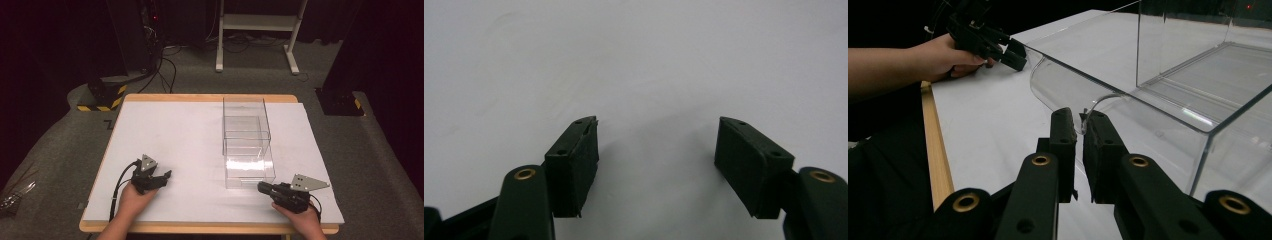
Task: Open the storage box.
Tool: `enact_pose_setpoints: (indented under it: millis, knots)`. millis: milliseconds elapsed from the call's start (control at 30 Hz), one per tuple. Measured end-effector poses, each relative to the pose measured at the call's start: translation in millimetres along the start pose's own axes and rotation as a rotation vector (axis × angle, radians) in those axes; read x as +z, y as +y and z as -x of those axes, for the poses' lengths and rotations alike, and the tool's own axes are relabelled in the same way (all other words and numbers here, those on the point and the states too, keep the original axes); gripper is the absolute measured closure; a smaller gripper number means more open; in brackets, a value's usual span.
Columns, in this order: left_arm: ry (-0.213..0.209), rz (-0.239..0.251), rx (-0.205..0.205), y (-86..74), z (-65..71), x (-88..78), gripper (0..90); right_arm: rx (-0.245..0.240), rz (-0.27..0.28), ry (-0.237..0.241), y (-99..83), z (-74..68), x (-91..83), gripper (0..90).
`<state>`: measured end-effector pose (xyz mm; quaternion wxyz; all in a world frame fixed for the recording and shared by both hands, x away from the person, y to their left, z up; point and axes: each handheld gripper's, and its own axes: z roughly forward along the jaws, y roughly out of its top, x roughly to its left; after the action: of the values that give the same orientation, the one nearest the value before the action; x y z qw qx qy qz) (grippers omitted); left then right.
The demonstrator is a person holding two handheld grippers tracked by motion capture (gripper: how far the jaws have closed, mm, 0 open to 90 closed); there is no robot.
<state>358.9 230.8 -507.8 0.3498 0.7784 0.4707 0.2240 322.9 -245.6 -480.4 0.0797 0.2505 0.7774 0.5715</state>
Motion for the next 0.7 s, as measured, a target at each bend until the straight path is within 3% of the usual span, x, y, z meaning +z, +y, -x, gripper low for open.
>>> enact_pose_setpoints:
  millis: [700]
  knots:
    - [0.0,0.0,0.0,0.0,0.0,0.0,34.1,0.004,0.036,-0.025,0.8,0.4,-7.6,79.6]
